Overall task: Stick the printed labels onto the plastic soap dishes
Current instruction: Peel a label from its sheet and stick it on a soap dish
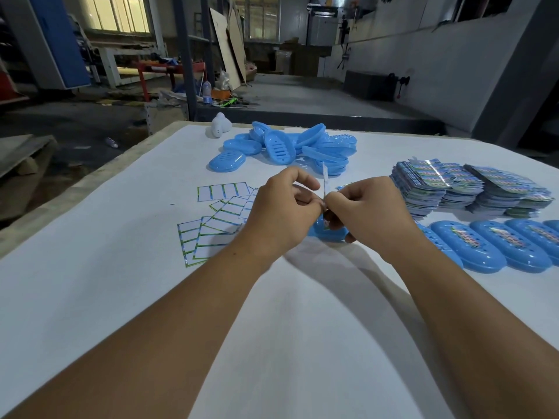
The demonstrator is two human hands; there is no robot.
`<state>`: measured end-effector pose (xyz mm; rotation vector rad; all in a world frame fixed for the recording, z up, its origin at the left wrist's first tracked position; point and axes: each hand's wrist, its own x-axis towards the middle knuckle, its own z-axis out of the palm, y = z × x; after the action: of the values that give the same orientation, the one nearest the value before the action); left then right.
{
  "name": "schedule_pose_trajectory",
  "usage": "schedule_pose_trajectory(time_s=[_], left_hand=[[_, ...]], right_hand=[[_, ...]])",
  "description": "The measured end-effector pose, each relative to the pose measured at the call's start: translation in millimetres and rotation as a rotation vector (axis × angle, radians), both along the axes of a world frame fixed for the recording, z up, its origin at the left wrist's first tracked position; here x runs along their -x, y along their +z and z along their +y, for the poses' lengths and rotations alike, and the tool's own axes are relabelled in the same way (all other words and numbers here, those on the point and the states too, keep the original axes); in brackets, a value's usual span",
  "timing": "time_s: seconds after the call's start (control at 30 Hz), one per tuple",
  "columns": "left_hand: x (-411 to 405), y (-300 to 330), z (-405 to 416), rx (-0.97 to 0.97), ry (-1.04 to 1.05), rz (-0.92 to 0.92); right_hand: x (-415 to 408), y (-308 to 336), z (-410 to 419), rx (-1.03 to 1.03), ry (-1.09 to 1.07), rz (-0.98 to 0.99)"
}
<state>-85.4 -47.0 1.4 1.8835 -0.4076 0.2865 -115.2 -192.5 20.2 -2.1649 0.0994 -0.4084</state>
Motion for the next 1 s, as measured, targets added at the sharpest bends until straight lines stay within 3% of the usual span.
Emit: schedule_pose_trajectory(time_s=[0.33,0.67,0.83,1.0], left_hand=[[-6,-1,1,0.023,0.052,0.029],[-25,-1,13,-0.084,0.259,0.081],[-30,-1,24,-0.242,0.384,0.083],[-36,-2,43,-0.7,0.553,0.049]], right_hand=[[-4,-2,-4,-0.039,0.039,0.001],[-7,-2,-15,-0.058,-0.007,0.034],[-7,-2,-19,-0.023,-0.046,0.044],[-8,-1,-18,-0.03,-0.055,0.036]])
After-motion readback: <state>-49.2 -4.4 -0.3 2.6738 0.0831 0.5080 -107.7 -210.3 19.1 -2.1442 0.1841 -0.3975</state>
